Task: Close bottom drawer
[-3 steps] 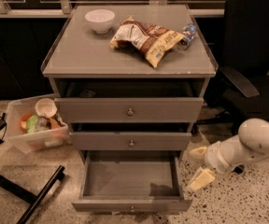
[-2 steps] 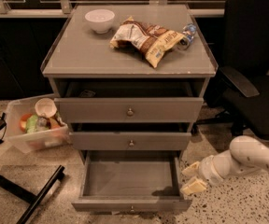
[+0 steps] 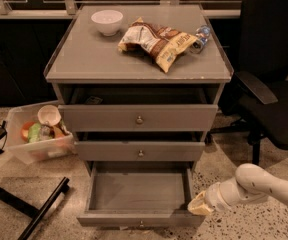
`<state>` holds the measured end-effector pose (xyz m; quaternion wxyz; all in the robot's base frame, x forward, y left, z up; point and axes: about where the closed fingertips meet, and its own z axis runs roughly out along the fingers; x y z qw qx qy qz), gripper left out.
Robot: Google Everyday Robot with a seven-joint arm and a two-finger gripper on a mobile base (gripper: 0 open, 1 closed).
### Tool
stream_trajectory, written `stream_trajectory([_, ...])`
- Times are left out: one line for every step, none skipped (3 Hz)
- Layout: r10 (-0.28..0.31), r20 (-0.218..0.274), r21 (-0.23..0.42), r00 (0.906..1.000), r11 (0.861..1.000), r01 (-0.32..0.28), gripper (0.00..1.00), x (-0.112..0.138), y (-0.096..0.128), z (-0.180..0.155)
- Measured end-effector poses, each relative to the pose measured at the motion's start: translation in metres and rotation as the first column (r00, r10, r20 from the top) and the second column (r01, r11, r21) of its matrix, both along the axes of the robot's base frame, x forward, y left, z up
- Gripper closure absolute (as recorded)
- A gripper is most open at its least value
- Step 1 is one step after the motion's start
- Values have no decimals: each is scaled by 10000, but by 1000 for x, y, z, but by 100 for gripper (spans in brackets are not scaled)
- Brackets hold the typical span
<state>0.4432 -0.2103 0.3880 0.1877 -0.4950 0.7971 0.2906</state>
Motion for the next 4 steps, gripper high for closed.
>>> stream_trajectory([0, 0, 0, 10000, 10000, 0, 100, 0, 0, 0])
stream_trajectory([0, -1, 1, 10000, 10000, 0, 100, 0, 0, 0])
stream_trajectory([-86, -330, 155, 9994, 9998, 92, 100, -2, -5, -31])
stream_trajectory([-140, -650, 232, 9978, 9996, 156, 100, -4, -10, -77])
